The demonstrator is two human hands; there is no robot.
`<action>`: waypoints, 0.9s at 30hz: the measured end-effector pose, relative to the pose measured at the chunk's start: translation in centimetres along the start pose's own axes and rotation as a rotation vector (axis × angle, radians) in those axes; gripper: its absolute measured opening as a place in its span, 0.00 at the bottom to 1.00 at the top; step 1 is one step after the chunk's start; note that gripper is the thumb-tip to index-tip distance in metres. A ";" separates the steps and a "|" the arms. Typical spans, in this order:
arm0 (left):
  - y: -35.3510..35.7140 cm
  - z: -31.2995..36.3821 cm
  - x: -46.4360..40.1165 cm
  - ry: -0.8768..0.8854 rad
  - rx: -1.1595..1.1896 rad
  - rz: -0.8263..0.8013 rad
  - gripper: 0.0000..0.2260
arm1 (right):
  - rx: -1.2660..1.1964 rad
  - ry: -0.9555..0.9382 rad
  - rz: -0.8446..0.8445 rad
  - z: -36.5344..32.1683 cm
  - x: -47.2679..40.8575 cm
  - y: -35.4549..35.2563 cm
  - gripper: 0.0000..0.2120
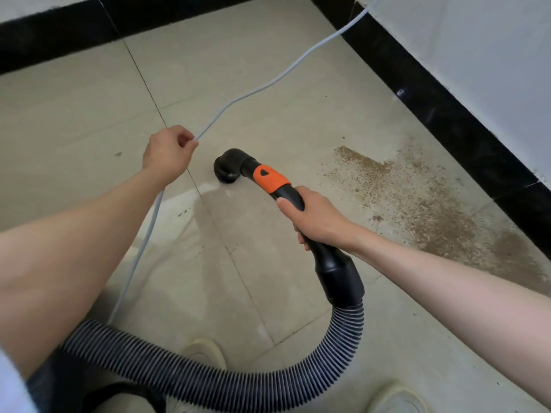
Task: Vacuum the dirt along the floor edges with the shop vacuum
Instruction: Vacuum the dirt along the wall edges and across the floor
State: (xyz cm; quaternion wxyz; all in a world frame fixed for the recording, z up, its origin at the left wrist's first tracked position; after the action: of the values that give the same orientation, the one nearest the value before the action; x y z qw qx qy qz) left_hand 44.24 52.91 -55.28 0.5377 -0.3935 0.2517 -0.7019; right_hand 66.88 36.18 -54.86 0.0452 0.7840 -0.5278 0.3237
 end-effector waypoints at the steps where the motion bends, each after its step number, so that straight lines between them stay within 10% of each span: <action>1: -0.3 0.0 0.0 0.002 0.003 0.008 0.10 | 0.006 -0.004 -0.005 -0.2 -0.4 0.2 0.09; 8: -0.7 -0.2 0.0 0.024 0.008 0.014 0.11 | -0.086 0.025 -0.250 0.8 0.2 3.1 0.09; 17: 2.3 0.8 0.3 0.041 -0.128 -0.087 0.10 | -0.074 0.128 0.248 4.6 6.0 -4.5 0.08; 27: 5.2 2.1 1.3 0.039 -0.218 -0.158 0.10 | -0.047 0.161 0.102 6.6 10.0 -0.8 0.09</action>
State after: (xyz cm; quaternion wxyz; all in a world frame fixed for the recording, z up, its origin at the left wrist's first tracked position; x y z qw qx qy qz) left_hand 48.71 50.30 -57.76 0.4299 -0.4543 0.3050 -0.7182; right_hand 72.96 25.79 -54.26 0.0894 0.7264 -0.5692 0.3748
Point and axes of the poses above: each hand's wrist, its own x-axis away from the middle knuckle, its own y-axis out of the palm, z = x × y, the point moved 7 cm from there along -x, towards the middle knuckle, and after that the axes turned 14 degrees about -z, right-handed, at the moved point
